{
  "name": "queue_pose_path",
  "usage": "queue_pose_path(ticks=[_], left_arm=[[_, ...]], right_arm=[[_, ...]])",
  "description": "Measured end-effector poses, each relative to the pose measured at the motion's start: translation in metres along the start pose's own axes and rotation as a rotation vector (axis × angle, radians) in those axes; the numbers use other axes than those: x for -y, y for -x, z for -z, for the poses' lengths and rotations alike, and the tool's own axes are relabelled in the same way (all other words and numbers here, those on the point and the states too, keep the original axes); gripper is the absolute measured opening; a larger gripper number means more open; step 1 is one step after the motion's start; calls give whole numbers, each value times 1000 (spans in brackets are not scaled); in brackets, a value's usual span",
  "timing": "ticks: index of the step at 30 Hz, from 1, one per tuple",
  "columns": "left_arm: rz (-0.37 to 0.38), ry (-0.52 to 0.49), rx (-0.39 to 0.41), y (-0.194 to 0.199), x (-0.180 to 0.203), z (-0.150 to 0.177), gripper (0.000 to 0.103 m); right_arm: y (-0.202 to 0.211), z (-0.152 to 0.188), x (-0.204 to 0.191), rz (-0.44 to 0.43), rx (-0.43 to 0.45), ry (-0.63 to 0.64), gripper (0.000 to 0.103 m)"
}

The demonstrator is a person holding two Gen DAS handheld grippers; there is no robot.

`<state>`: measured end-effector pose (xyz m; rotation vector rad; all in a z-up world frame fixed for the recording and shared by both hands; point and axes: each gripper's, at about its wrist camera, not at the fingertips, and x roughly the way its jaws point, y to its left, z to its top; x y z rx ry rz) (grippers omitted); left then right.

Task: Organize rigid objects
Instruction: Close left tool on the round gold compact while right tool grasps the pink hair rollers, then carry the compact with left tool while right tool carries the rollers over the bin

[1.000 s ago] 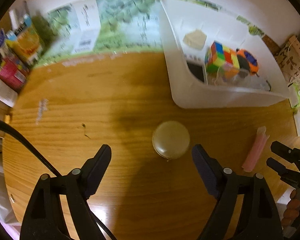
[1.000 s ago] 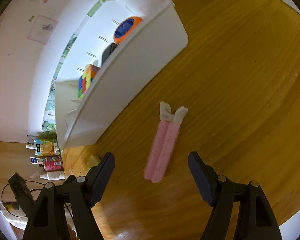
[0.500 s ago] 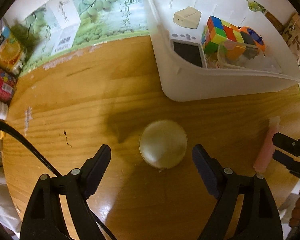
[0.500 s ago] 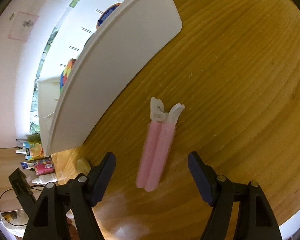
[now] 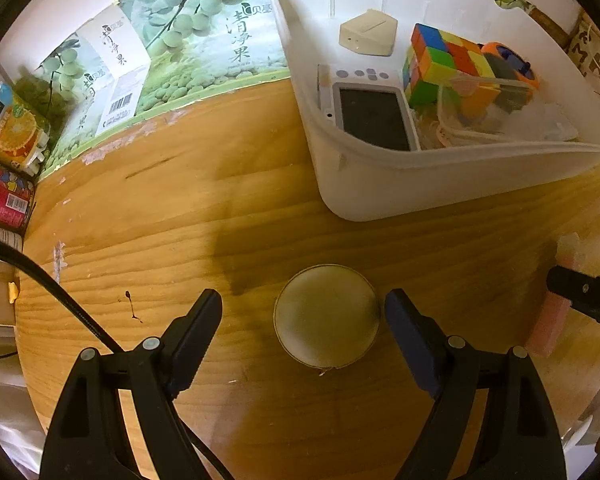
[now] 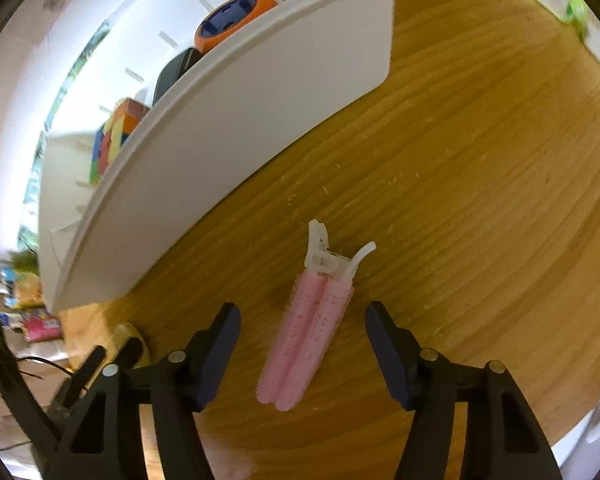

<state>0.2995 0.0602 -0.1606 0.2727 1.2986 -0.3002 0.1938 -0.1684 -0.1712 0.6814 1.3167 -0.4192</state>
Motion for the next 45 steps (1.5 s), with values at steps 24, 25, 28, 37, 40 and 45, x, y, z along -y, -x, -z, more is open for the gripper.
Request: queue_pose_path(ticks=[24, 25, 28, 37, 40, 45], left_arm=[[49, 22, -40, -16, -16, -3, 59], [51, 20, -43, -16, -16, -3, 59], [59, 22, -48, -13, -8, 11, 59], [92, 48, -62, -11, -7, 38, 59], [110, 63, -71, -9, -8, 50, 59], [131, 94, -71, -6, -10, 65, 59]], right_arm=[[-11, 17, -28, -53, -56, 70, 27], [-12, 19, -28, -66, -66, 67, 27], [-13, 26, -24, -100, -93, 59, 27], [-18, 38, -27, -155, -182, 76, 26], [-18, 42, -29, -163, -209, 99, 26], [-18, 50, -40, -151, -206, 147, 26]])
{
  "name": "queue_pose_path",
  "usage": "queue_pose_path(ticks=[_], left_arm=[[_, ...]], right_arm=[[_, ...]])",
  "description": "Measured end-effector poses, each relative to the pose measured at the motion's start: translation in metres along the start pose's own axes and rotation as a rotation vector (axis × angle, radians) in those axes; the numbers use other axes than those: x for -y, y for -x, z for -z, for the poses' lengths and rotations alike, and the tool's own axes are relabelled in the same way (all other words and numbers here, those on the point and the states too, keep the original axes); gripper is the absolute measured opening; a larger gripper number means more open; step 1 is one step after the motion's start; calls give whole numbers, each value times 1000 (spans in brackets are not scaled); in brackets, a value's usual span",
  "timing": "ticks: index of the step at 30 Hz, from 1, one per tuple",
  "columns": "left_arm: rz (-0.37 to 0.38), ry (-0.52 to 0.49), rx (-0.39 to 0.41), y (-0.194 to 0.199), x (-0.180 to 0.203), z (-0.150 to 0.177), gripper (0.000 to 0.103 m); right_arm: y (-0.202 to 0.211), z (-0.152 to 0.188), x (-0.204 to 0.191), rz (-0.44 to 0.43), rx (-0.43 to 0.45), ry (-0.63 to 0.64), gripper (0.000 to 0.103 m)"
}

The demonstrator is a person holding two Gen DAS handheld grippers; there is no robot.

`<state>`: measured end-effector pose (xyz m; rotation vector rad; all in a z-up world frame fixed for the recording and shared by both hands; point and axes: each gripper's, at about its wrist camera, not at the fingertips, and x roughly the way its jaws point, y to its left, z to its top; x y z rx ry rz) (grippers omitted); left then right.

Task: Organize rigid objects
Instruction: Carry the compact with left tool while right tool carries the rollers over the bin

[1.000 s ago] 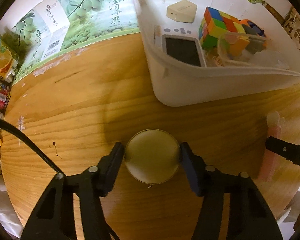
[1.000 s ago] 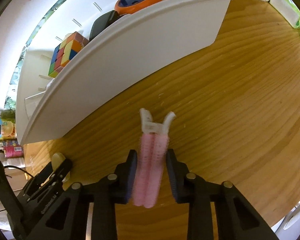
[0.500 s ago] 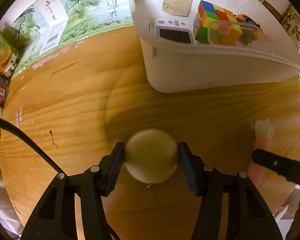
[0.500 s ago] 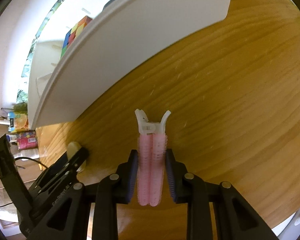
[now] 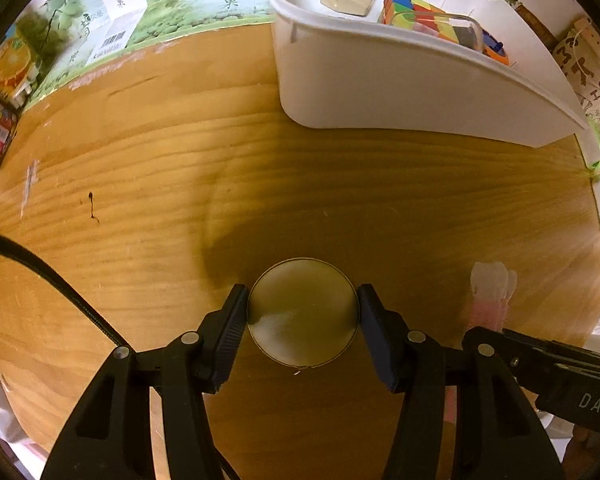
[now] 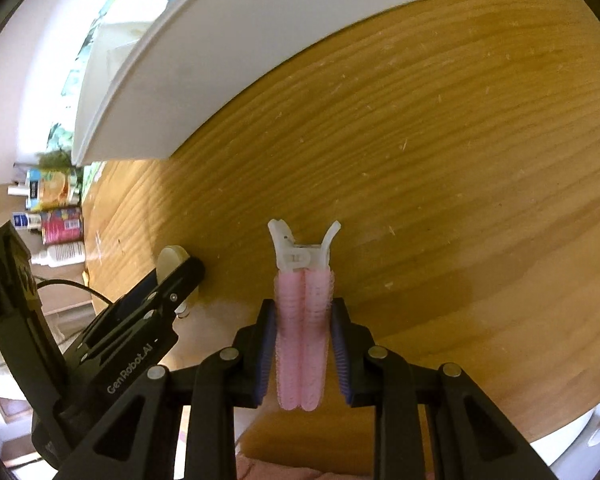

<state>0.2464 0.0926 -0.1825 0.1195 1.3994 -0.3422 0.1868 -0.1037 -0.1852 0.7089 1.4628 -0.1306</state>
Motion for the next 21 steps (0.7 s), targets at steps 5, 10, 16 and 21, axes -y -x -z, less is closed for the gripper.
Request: queue_pose_path(ticks=[5, 10, 16, 21], left_arm=[[5, 25, 42, 6, 6, 16, 59], [64, 128, 97, 16, 6, 26, 59], [107, 217, 191, 41, 2, 22, 59], [107, 270, 266, 73, 17, 10, 59]], right_arm=[[16, -1, 0, 22, 35, 70, 26], [28, -2, -8, 44, 77, 162, 26], [54, -6, -11, 49, 155, 285, 26], [74, -10, -19, 39, 244, 396, 26]])
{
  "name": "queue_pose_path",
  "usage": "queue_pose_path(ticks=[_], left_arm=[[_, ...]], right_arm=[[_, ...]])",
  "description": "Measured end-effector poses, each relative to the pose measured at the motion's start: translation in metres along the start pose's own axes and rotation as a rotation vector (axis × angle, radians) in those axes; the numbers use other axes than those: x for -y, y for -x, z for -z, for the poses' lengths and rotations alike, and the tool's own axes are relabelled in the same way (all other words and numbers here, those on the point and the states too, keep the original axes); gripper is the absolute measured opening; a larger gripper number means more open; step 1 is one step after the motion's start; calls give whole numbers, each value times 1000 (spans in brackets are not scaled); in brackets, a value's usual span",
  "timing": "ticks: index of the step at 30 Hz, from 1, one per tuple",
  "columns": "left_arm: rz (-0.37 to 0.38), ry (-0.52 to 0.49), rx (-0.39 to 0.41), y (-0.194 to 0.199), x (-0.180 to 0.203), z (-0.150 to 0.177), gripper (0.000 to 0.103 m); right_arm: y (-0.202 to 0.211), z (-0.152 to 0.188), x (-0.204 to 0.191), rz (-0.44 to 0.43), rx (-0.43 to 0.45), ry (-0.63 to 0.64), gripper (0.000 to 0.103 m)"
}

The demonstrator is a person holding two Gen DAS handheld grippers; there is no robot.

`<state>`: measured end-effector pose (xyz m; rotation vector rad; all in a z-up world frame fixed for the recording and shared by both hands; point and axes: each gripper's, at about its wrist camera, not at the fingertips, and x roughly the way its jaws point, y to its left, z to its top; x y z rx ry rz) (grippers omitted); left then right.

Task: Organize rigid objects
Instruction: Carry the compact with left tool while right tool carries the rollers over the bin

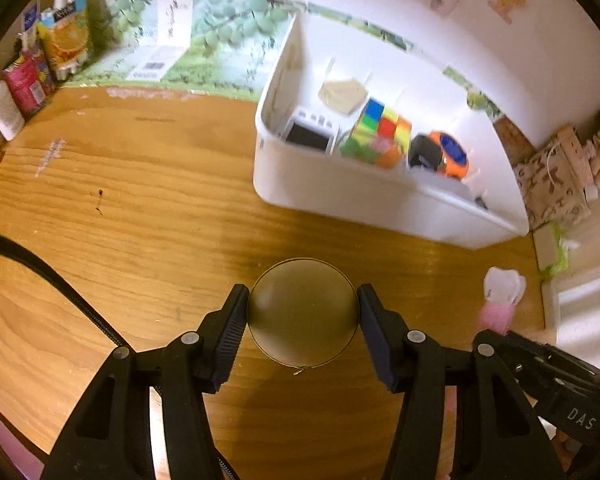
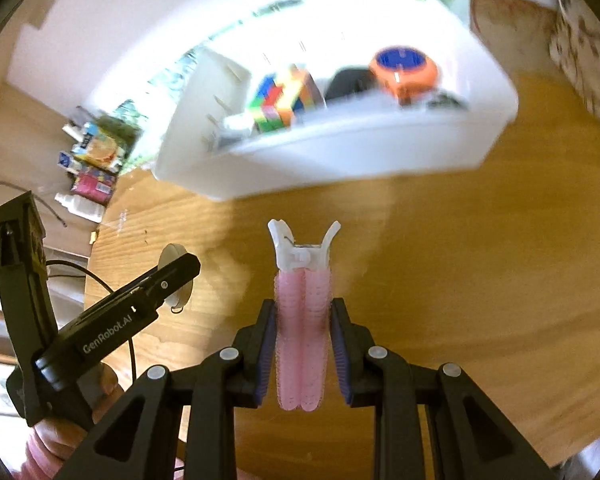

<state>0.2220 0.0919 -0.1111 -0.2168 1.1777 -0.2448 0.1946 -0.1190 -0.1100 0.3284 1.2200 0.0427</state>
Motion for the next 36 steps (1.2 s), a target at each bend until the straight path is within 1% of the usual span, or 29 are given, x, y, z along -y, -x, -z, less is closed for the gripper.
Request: queue_pose_path(ticks=[1, 2, 6, 8, 11, 17, 22, 26, 30, 36], left_arm=[[-11, 4, 14, -5, 7, -5, 59], [-19, 11, 29, -2, 8, -7, 59], [-15, 62, 75, 9, 14, -14, 59], [-26, 65, 102, 10, 23, -17, 59], [-40, 62, 129, 18, 32, -21, 59], [-2, 100, 181, 32, 48, -39, 59], [-20, 91, 234, 36, 67, -56, 59], [-27, 84, 244, 32, 79, -68, 59], [-24, 86, 232, 24, 91, -81, 59], [-58, 68, 220, 8, 108, -100, 59]], right_arm=[[5, -2, 0, 5, 21, 28, 26], [9, -4, 2, 10, 39, 50, 26], [28, -13, 9, 21, 115, 125, 26], [38, -19, 18, 15, 142, 149, 26], [49, -29, 28, 1, 164, 174, 26], [61, -58, 40, -4, 208, 227, 26], [66, -85, 42, -2, 243, 284, 26], [68, -107, 41, -2, 270, 327, 26], [66, -126, 38, -11, 300, 354, 26], [58, -149, 32, -19, 333, 390, 27]])
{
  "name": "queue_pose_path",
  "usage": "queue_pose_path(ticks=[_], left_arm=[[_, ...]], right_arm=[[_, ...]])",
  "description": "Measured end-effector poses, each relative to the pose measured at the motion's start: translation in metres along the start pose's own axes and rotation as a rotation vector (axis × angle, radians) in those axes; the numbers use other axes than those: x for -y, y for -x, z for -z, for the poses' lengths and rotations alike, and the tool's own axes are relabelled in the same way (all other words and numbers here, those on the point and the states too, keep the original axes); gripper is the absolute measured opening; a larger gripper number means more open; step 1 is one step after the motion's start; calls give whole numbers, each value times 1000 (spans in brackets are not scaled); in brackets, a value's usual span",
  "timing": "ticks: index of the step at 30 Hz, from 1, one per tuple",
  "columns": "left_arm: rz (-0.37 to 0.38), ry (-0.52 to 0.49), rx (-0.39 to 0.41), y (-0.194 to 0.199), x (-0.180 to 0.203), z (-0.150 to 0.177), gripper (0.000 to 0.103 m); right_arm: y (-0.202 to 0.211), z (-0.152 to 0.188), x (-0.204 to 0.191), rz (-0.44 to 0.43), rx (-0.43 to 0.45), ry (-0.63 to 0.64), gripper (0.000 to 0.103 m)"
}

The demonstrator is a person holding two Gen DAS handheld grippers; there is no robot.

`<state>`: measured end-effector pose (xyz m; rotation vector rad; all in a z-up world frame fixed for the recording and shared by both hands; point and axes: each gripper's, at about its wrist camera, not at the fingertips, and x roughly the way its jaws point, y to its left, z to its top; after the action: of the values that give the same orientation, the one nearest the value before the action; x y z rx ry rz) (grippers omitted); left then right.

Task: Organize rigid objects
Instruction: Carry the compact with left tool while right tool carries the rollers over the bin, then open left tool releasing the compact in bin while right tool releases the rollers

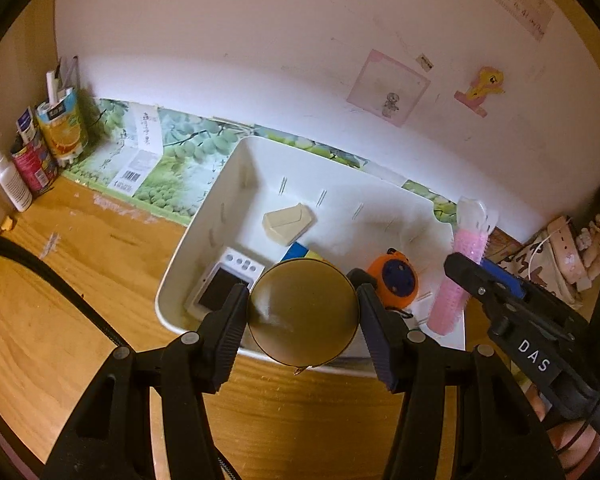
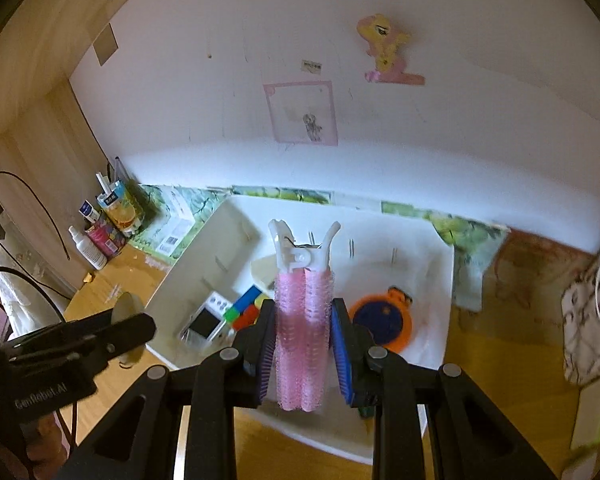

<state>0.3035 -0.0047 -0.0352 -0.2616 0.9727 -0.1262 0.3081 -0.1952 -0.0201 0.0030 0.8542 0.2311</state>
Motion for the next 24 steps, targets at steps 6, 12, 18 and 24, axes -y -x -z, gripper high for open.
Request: queue_pose_path(ticks=[6, 12, 18, 24], left_arm=[[-22, -19, -32, -19, 10, -2, 59], [-35, -29, -73, -35, 15, 0, 59], [-47, -26, -100, -45, 17, 0, 59], [-52, -10, -97, -45, 13, -1, 75]], right_arm=[[-17, -8, 4, -1, -4, 29, 27], [-31, -8, 9, -4, -33, 32, 27], [-42, -6, 17, -8, -77, -13, 29], [-41, -3, 28, -3, -93, -71, 35]])
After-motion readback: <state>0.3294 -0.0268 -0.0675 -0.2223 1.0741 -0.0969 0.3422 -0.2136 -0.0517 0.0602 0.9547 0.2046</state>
